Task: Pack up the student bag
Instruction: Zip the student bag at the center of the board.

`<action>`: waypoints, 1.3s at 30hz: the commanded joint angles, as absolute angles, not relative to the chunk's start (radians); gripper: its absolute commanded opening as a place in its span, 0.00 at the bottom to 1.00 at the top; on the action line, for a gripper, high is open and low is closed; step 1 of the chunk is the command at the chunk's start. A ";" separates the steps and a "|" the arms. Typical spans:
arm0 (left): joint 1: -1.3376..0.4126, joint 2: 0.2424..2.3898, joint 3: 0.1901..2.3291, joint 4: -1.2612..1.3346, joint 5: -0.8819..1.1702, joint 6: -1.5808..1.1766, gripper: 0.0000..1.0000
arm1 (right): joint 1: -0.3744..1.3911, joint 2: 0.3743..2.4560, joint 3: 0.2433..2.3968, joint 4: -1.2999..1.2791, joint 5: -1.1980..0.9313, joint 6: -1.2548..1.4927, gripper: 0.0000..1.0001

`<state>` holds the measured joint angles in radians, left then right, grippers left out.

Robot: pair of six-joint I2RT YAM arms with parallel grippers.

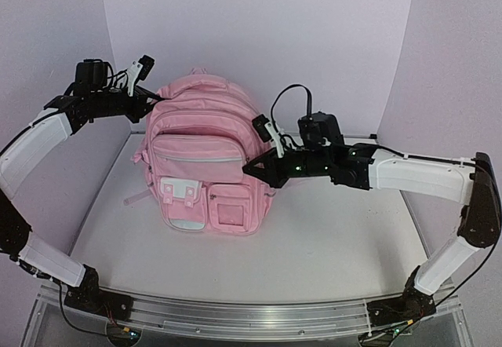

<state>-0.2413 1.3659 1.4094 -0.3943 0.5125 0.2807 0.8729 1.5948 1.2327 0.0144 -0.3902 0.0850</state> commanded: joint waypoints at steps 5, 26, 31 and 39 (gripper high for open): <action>-0.236 1.324 1.430 -0.354 0.529 0.271 0.00 | 0.868 1.547 1.316 -0.096 -0.310 0.011 0.01; -0.237 1.376 1.501 -0.390 0.626 0.207 0.00 | 0.880 1.578 1.719 -0.434 -0.269 -0.104 0.00; -0.242 1.383 1.519 -0.386 0.671 0.155 0.00 | 0.913 1.643 1.825 -0.507 -0.252 -0.126 0.00; -0.254 1.387 1.506 -0.368 0.671 0.113 0.00 | 0.942 1.658 1.819 -0.468 -0.101 0.089 0.01</action>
<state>-0.2402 1.3938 1.4528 -0.4450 0.6075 0.1805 0.9337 1.6505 1.8196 -0.4935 -0.2121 -0.0788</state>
